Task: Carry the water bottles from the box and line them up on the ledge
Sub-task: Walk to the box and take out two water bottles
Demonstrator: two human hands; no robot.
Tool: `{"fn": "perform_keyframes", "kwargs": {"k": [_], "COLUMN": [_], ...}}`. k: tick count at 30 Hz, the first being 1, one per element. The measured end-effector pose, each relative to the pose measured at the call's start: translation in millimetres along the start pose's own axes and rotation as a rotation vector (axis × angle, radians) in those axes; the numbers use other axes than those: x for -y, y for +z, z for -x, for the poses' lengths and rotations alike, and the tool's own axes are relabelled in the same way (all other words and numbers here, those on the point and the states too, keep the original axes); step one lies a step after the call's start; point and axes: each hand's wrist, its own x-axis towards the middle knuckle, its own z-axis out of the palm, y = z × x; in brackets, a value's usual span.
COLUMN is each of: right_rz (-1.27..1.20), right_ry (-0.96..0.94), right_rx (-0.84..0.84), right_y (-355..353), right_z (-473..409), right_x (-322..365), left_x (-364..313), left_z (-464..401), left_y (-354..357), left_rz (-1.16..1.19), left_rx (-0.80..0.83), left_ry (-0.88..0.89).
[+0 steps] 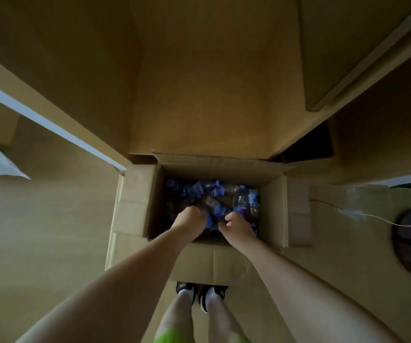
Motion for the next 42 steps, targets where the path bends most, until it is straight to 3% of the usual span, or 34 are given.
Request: {"fn": "perform_keyframes", "kwargs": {"k": [8, 17, 21, 24, 30, 34, 42], "right_rz": [-0.328, -0.662, -0.988, -1.081, -1.218, -1.151, -0.839], "right_ry": [0.101, 0.281, 0.330, 0.322, 0.317, 0.165, -0.146], "right_rx": [-0.044, -0.100, -0.015, 0.097, -0.063, -0.162, 0.170], "right_y": [59.7, 123.2, 136.0, 142.0, 151.9, 150.6, 93.9], "right_z": [-167.0, -329.0, -378.7, -400.5, -409.0, -381.7, -311.5], "right_x": [-48.4, -65.7, -54.7, -46.2, -46.0, -61.2, -69.6], "left_x": [40.7, 102.1, 119.0, 132.3, 151.1, 151.1, 143.4], "left_z": [-152.2, -268.6, -298.7, -315.9, -329.0, -322.2, -293.0], "left_y": [53.9, 109.2, 123.5, 125.1, 128.4, 127.7, 102.2], "left_rz": [0.516, 0.750, 0.738, 0.712, 0.652, 0.579, 0.283], "left_rx": [-0.030, -0.037, -0.016, -0.011, -0.061, -0.110, -0.172], "left_ry": [-0.150, -0.342, -0.366, -0.356, -0.321, -0.291, -0.018]}}
